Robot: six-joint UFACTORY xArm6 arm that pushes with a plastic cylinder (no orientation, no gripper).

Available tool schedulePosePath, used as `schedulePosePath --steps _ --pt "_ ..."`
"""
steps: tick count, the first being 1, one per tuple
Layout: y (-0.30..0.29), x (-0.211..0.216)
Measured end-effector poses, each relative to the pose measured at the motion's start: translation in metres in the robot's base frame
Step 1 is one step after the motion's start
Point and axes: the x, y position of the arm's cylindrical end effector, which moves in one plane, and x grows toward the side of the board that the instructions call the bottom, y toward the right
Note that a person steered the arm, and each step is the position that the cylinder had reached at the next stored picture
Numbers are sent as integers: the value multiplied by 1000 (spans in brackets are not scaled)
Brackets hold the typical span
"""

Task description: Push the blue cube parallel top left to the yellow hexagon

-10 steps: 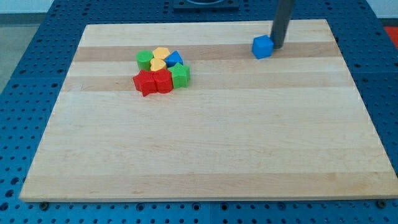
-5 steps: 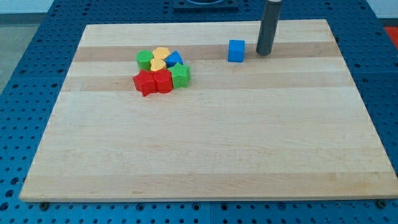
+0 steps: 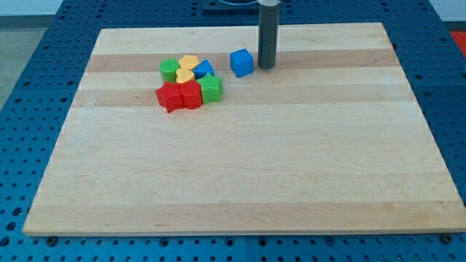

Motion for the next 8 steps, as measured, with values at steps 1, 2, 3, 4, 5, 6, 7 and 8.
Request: schedulePosePath --steps 1,2,3,4,5,6,7,8 --pt "0 15" --pt "-7 15" --pt "-19 9" --pt "-32 -23" --pt "-44 -55" --pt "-59 -85" --pt "-77 -103" --pt "-58 -109"
